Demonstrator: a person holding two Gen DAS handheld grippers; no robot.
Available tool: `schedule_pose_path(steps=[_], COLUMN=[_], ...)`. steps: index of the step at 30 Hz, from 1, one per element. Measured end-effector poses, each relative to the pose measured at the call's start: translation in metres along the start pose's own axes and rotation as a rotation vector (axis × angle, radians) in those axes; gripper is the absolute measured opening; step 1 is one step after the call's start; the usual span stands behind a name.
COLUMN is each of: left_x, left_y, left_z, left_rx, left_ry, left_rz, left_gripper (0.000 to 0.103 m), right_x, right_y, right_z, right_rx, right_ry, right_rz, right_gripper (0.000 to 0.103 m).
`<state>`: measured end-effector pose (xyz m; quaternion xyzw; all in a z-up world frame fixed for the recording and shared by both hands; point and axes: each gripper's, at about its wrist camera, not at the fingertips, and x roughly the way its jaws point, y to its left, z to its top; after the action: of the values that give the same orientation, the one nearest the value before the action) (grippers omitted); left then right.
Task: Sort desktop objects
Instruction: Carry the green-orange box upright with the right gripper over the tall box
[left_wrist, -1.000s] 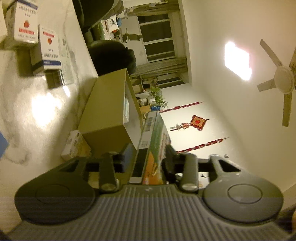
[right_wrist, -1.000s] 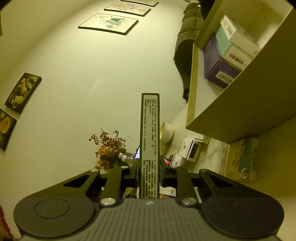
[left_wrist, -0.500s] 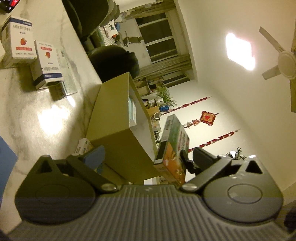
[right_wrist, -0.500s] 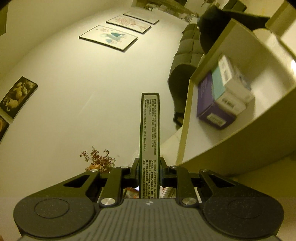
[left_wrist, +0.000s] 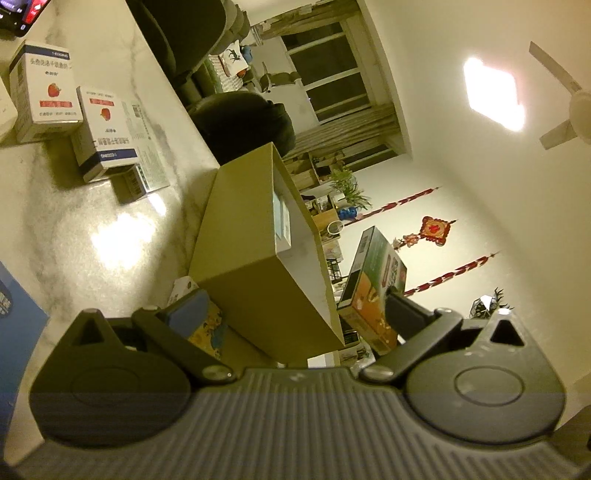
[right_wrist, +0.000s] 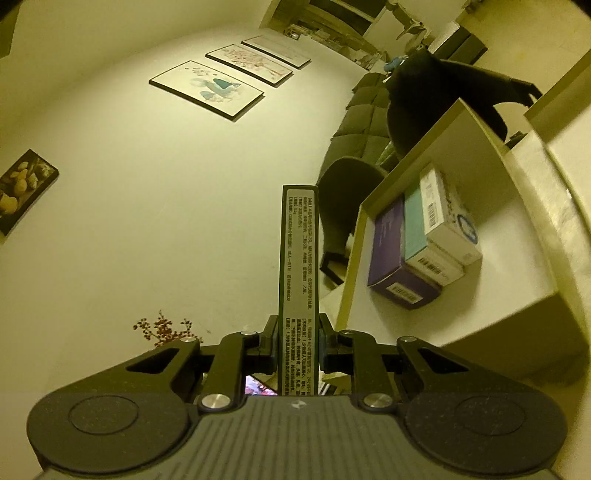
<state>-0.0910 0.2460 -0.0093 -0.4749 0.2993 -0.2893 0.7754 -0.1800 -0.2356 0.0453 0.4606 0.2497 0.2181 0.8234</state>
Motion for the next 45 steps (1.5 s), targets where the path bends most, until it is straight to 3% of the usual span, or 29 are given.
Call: schedule_pose_path(steps=[15,25,45], left_x=[0.001,0.002,-0.008], left_y=[0.001,0.004,0.011], left_z=[-0.002,-0.003,-0.005], left_rx=[-0.028,-0.038,-0.06], left_ry=[0.003,0.008,-0.014], left_rz=[0.037,0.04,0.044], left_gripper=[0.103,0.103,0.103], right_x=[0.017,0.036,0.114], right_y=[-0.004,-0.01,-0.029], right_z=[0.042,0.068,0.085], right_rx=[-0.036,-0.082,-0.329], right_ry=[0.009,-0.012,0.054], right_rz=[-0.171,-0.338,-0.699], right_gripper=[0.022,0.022,0.022])
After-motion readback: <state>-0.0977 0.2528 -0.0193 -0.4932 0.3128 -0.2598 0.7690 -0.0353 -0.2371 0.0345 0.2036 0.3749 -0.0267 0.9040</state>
